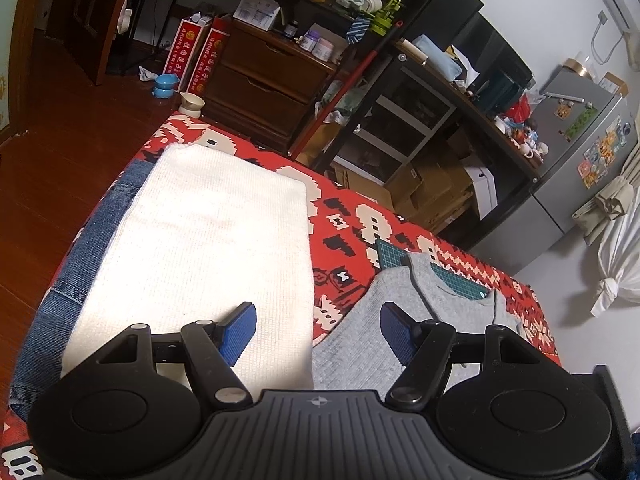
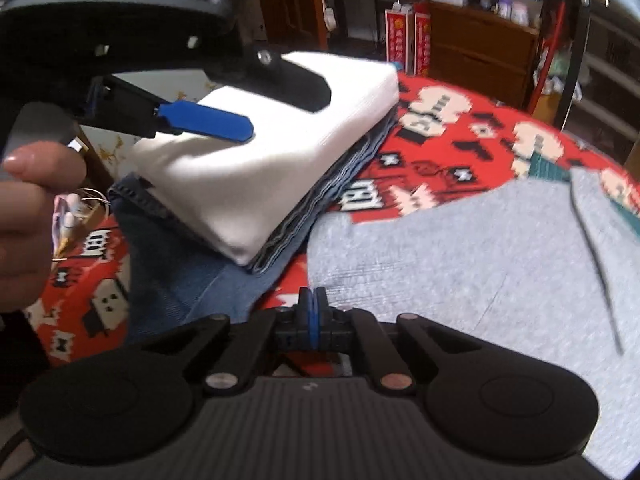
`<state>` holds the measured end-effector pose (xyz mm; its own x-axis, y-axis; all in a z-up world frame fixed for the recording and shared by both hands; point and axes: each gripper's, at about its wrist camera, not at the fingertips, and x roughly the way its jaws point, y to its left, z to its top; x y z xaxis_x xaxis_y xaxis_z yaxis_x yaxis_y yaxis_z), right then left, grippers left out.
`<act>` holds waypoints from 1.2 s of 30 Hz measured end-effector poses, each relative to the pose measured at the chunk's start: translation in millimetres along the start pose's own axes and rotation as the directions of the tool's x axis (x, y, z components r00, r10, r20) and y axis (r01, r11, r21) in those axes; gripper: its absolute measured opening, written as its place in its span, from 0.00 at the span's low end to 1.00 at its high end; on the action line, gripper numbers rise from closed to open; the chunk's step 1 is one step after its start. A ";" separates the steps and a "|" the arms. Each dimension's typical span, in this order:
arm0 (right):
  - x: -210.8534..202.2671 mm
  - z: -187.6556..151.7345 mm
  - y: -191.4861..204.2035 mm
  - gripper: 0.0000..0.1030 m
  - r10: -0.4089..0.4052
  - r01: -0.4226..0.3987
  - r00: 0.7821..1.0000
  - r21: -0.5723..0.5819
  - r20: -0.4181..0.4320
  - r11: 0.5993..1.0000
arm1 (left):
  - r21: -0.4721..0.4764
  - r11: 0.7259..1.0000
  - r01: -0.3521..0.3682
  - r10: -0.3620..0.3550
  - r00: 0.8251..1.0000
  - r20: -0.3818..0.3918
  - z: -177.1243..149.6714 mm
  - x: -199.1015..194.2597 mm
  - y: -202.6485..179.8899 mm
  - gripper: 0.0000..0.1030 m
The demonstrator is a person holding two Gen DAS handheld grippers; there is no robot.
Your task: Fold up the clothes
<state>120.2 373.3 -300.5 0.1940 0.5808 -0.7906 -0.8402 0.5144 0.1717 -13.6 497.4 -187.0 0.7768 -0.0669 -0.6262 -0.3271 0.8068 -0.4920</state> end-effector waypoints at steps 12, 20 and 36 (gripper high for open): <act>-37.6 -1.5 -23.7 0.11 0.005 -0.005 0.999 0.006 0.052 1.000 | 0.004 1.000 0.004 -0.004 1.000 0.000 -1.4 -1.0 0.0 0.67; -43.1 -15.7 -20.4 0.22 -0.023 0.026 0.999 -0.069 0.047 0.997 | 0.024 1.000 0.010 -0.010 1.000 -0.010 -3.1 0.5 -5.1 0.67; -21.1 -24.9 -10.8 0.02 0.055 -0.056 0.996 -0.011 -0.066 0.998 | 0.035 0.999 0.016 -0.016 1.000 -0.018 -3.9 1.1 -5.0 0.67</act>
<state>112.6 339.7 -300.3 0.1131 0.5654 -0.8170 -0.8552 0.4740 0.2096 -13.1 491.0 -187.6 0.7723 -0.0898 -0.6289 -0.2955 0.8256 -0.4807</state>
